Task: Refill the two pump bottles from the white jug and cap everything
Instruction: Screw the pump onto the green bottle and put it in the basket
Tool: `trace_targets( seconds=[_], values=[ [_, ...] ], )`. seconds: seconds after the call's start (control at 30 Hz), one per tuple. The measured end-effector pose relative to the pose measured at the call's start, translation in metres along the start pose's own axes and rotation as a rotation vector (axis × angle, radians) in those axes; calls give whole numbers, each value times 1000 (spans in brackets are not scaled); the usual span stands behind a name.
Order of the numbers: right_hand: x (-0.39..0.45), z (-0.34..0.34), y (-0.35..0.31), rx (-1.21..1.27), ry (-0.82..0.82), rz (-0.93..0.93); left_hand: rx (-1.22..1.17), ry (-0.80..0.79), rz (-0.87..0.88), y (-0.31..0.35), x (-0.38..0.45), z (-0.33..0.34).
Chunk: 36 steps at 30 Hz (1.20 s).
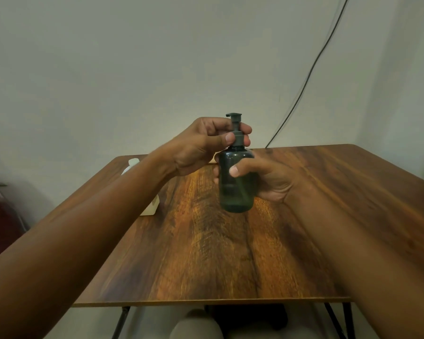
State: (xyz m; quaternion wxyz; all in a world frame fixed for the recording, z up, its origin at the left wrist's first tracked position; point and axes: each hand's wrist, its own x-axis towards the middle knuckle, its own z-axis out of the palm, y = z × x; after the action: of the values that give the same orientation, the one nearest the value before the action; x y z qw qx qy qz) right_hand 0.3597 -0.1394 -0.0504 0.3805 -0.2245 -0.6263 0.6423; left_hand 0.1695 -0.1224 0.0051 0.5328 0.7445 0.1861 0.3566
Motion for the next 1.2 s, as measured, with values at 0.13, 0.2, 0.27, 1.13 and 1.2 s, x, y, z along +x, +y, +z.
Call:
trace_targets(
  seconds=[0.13, 0.2, 0.27, 1.13, 1.2],
  values=[
    [-3, -2, -2, 111, -155, 7, 11, 19, -2, 2, -2, 1],
    [-1, -2, -2, 89, -113, -8, 54, 53, 16, 4, -3, -1],
    [0, -1, -3, 15, -36, -23, 91, 84, 32, 6, -4, -3],
    [4, -5, 2, 153, -301, 46, 9, 1, 60, 9, -10, 3],
    [6, -9, -2, 68, -153, 46, 73, 45, 57, 11, -11, -6]
  ],
)
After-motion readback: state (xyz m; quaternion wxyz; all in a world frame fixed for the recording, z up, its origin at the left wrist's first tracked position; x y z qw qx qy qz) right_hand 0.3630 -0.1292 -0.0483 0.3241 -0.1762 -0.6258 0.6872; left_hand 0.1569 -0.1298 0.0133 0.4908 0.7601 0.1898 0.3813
